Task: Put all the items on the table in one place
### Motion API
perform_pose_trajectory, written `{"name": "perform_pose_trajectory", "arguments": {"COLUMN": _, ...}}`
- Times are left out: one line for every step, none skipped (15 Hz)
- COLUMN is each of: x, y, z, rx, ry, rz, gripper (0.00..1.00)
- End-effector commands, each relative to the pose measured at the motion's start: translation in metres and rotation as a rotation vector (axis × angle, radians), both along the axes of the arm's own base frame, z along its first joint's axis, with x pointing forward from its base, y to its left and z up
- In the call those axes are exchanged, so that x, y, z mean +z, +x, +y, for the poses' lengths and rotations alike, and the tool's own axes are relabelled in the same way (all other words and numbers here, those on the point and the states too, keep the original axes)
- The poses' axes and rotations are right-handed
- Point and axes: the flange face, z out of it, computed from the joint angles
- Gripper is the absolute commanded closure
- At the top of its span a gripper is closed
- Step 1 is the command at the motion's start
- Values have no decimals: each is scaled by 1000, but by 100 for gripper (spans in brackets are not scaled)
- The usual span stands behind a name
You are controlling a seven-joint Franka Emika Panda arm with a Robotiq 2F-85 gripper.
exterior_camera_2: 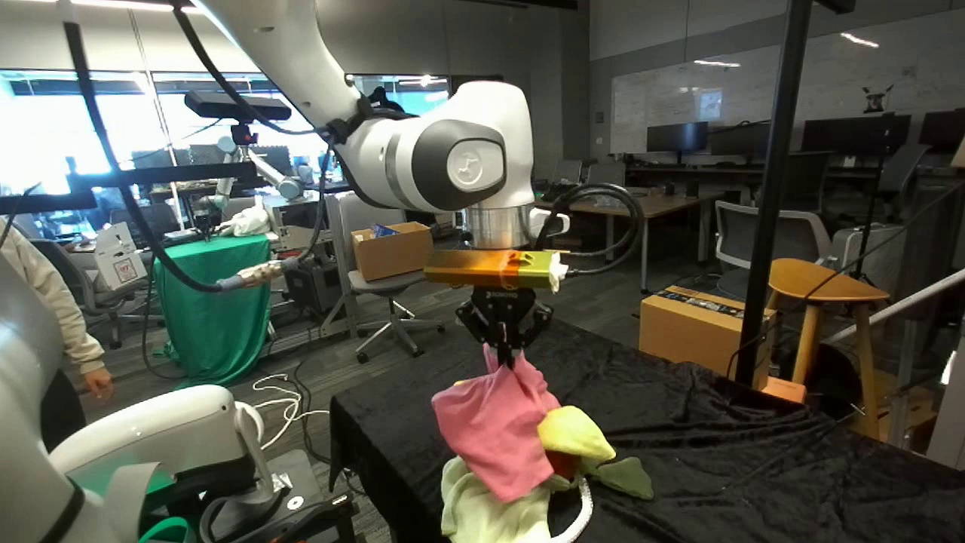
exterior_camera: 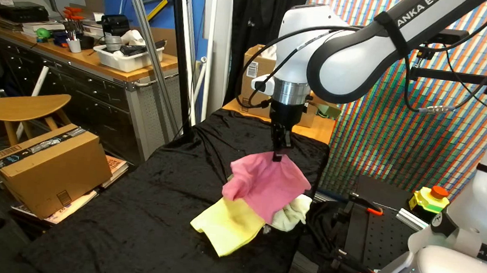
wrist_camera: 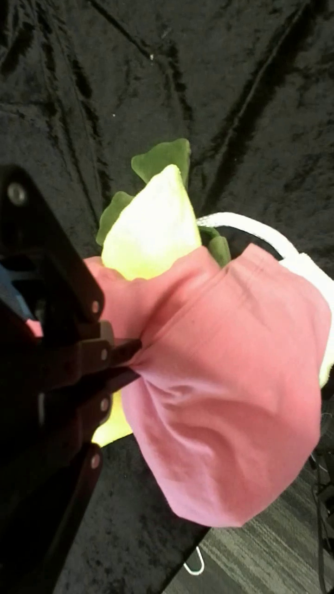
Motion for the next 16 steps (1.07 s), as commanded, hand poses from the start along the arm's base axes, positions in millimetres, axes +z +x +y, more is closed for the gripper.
{"name": "perform_pose_trajectory", "arguments": {"x": -10, "y": 1, "z": -8, "rx": -23, "ry": -22, "rz": 3, "gripper": 63}}
{"name": "perform_pose_trajectory", "arguments": {"x": -12, "y": 3, "z": -10, "rx": -41, "ry": -25, "rz": -4, "gripper": 54}}
{"name": "perform_pose_trajectory", "arguments": {"x": -13, "y": 5, "z": -12, "rx": -41, "ry": -23, "rz": -1, "gripper": 48}}
{"name": "perform_pose_trajectory", "arguments": {"x": -16, "y": 6, "z": -13, "rx": -61, "ry": -26, "rz": -3, "gripper": 41}}
{"name": "perform_pose_trajectory", "arguments": {"x": -18, "y": 8, "z": -15, "rx": -74, "ry": -27, "rz": 1, "gripper": 32}}
{"name": "perform_pose_trajectory", "arguments": {"x": -19, "y": 8, "z": -17, "rx": -87, "ry": -31, "rz": -2, "gripper": 25}}
{"name": "perform_pose_trajectory", "arguments": {"x": -18, "y": 8, "z": -19, "rx": -102, "ry": -34, "rz": -4, "gripper": 19}}
{"name": "perform_pose_trajectory", "arguments": {"x": -18, "y": 8, "z": -20, "rx": -113, "ry": -41, "rz": -1, "gripper": 10}}
{"name": "perform_pose_trajectory", "arguments": {"x": -11, "y": 4, "z": -23, "rx": -117, "ry": -45, "rz": 11, "gripper": 3}}
{"name": "perform_pose_trajectory", "arguments": {"x": -8, "y": 2, "z": -24, "rx": -126, "ry": -48, "rz": 15, "gripper": 0}}
{"name": "perform_pose_trajectory", "arguments": {"x": 0, "y": -2, "z": -27, "rx": -140, "ry": -55, "rz": 12, "gripper": 0}}
{"name": "perform_pose_trajectory", "arguments": {"x": 9, "y": -7, "z": -30, "rx": -152, "ry": -37, "rz": 12, "gripper": 0}}
{"name": "perform_pose_trajectory", "arguments": {"x": 20, "y": -15, "z": -32, "rx": -174, "ry": -32, "rz": 23, "gripper": 0}}
{"name": "perform_pose_trajectory", "arguments": {"x": 29, "y": -20, "z": -33, "rx": -194, "ry": -25, "rz": 25, "gripper": 0}}
{"name": "perform_pose_trajectory", "arguments": {"x": 41, "y": -28, "z": -32, "rx": -215, "ry": -12, "rz": 35, "gripper": 0}}
{"name": "perform_pose_trajectory", "arguments": {"x": 52, "y": -33, "z": -32, "rx": -238, "ry": 2, "rz": 49, "gripper": 0}}
